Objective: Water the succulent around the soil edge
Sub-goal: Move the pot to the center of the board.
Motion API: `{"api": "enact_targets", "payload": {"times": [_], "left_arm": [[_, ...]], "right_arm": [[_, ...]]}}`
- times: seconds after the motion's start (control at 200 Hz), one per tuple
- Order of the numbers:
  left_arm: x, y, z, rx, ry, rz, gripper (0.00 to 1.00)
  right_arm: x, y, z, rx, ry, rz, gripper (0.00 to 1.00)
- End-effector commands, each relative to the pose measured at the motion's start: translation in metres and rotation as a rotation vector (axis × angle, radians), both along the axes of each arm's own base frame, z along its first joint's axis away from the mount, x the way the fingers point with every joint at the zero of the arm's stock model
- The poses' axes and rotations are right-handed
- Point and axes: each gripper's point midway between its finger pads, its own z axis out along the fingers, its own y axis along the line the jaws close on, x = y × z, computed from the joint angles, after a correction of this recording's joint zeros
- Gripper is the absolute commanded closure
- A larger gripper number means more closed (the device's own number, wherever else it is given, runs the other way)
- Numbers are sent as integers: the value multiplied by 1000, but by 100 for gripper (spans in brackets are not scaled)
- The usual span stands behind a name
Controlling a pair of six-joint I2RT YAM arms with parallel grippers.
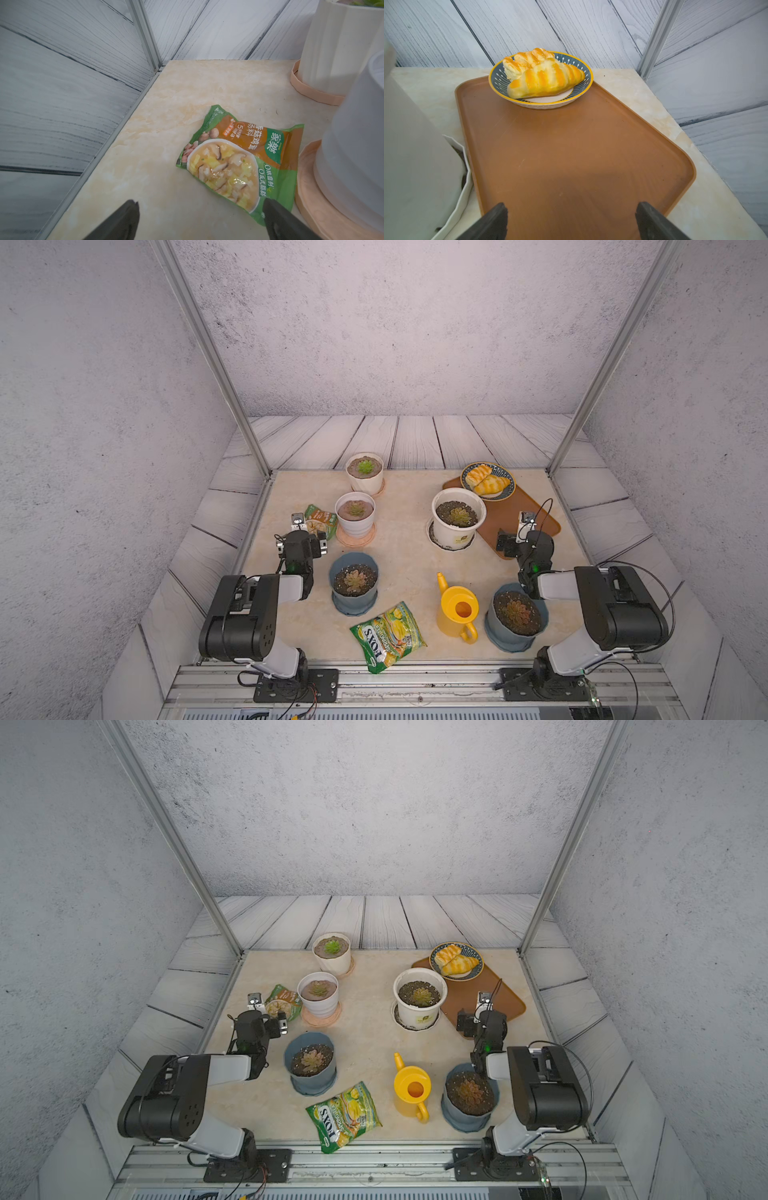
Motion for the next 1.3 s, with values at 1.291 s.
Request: {"api": "enact_targets", "payload": {"times": [1.291], "left_arm": [[-70,-12,215,-524,-415,37,2]], "right_arm": [[-92,8,186,240,-177,-103,0]]}}
